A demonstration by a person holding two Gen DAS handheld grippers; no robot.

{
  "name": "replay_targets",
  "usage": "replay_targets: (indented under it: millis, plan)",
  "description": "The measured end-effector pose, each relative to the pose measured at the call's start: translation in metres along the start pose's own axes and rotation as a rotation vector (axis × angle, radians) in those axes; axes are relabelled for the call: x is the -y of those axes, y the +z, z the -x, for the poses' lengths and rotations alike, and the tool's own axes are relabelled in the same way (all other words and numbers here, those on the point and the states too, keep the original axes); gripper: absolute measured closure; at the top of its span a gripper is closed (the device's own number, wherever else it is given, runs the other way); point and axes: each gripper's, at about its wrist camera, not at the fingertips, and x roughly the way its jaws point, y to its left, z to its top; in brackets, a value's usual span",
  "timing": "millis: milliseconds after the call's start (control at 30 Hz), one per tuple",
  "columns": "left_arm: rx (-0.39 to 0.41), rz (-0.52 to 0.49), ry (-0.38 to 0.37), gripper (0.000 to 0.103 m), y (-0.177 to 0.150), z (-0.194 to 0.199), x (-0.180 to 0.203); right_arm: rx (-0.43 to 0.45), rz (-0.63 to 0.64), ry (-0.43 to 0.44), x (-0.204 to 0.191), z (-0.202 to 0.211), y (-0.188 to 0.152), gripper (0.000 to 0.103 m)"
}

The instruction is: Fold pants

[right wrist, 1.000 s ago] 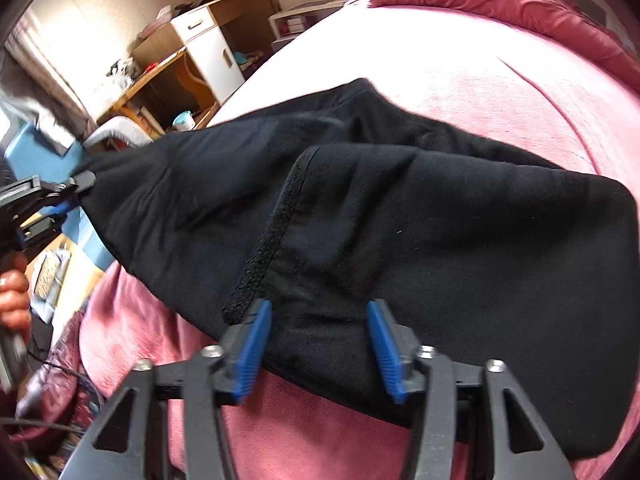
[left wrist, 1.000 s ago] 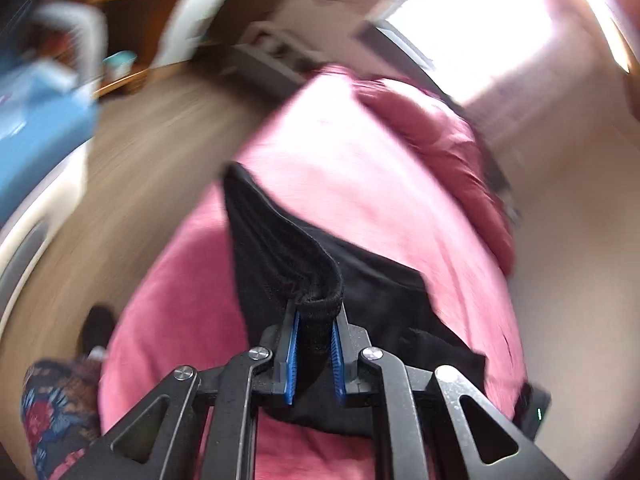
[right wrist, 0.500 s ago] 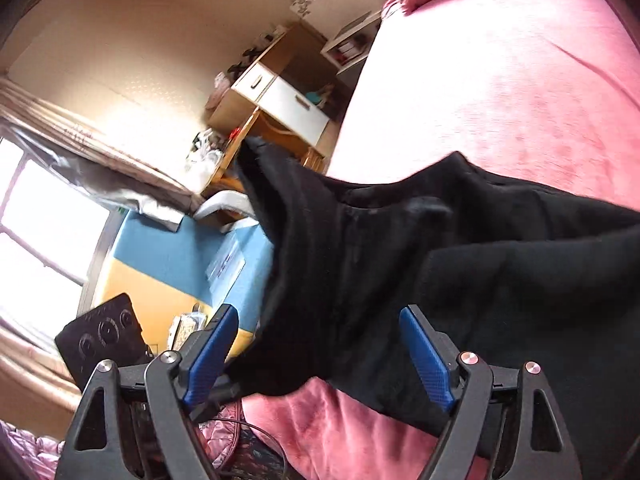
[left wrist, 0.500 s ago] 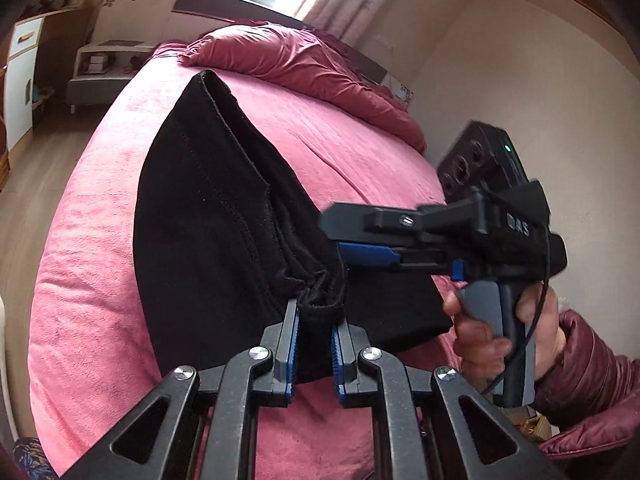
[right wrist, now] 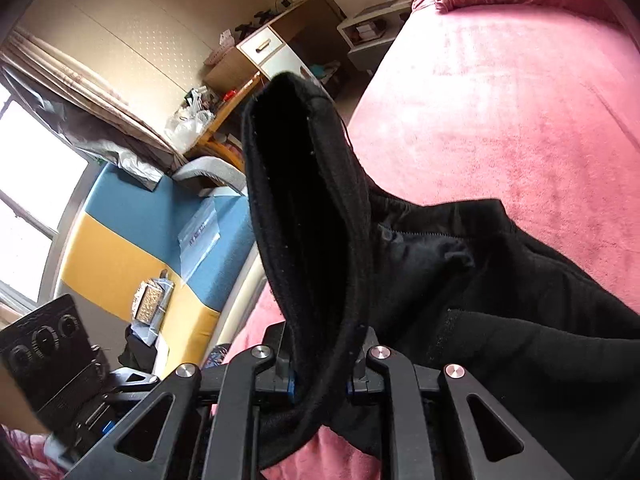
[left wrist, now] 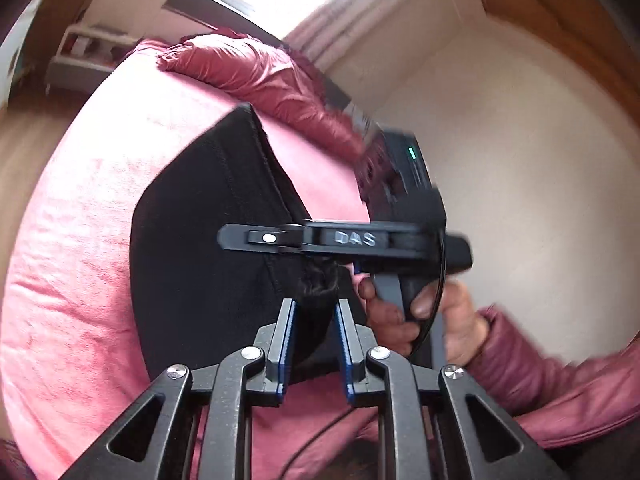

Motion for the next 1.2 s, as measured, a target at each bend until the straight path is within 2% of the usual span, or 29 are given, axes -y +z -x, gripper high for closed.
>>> replay_targets:
  millis: [100, 133, 200, 233, 333, 400, 467, 500, 567, 633, 667, 800, 900, 1000, 1100, 1167, 1200]
  plan:
    - [0.096, 0.118, -0.071, 0.081, 0.011, 0.024, -0.022, 0.046, -0.012, 0.012, -0.008, 0.021, 0.011, 0.089]
    - [0.117, 0.149, -0.074, 0.081, 0.014, 0.03, -0.029, 0.057, -0.018, 0.012, -0.009, 0.027, 0.013, 0.089]
    - [0.13, 0.169, -0.025, 0.08, 0.018, 0.035, -0.039, 0.09, -0.031, 0.014, -0.01, 0.045, 0.01, 0.094]
    - [0.126, 0.169, 0.004, 0.08, 0.02, 0.032, -0.043, 0.109, -0.041, 0.019, -0.006, 0.056, 0.009, 0.099]
    - [0.087, 0.195, 0.062, 0.08, 0.023, 0.016, -0.056, 0.181, -0.071, 0.021, 0.005, 0.091, 0.005, 0.1]
    - [0.059, 0.218, 0.088, 0.08, 0.022, -0.003, -0.065, 0.192, -0.078, -0.015, 0.013, 0.107, -0.002, 0.1]
    - [0.027, 0.265, 0.127, 0.08, 0.021, -0.021, -0.077, 0.165, -0.073, -0.043, 0.02, 0.107, -0.011, 0.099]
    - [0.034, 0.292, 0.123, 0.08, 0.019, -0.023, -0.082, 0.155, -0.07, -0.065, 0.022, 0.104, -0.017, 0.098]
    - [0.049, 0.316, 0.122, 0.08, 0.015, -0.018, -0.088, 0.115, -0.079, -0.077, 0.03, 0.097, -0.028, 0.087]
    - [0.049, 0.296, 0.167, 0.08, 0.012, -0.008, -0.089, 0.085, -0.087, -0.072, 0.035, 0.081, -0.04, 0.036]
    - [0.05, 0.289, 0.186, 0.08, 0.011, -0.003, -0.091, 0.07, -0.087, -0.073, 0.036, 0.072, -0.043, 0.03]
    - [0.041, 0.283, 0.258, 0.08, -0.001, 0.019, -0.103, 0.02, -0.057, -0.088, 0.038, 0.035, -0.043, 0.03]
    - [0.019, 0.278, 0.289, 0.08, -0.01, 0.022, -0.105, -0.019, -0.019, -0.094, 0.034, 0.006, -0.031, 0.03]
    - [-0.014, 0.237, 0.325, 0.08, -0.019, 0.02, -0.103, -0.064, 0.039, -0.15, 0.029, -0.027, -0.013, 0.03]
    - [-0.049, 0.2, 0.324, 0.08, -0.022, 0.019, -0.099, -0.141, 0.052, -0.194, 0.036, -0.061, -0.001, 0.029]
    - [-0.065, 0.182, 0.331, 0.08, -0.023, 0.02, -0.097, -0.217, 0.06, -0.175, 0.038, -0.082, 0.002, 0.035]
    - [-0.066, 0.185, 0.334, 0.079, -0.024, 0.021, -0.098, -0.259, 0.074, -0.165, 0.036, -0.092, 0.0, 0.042]
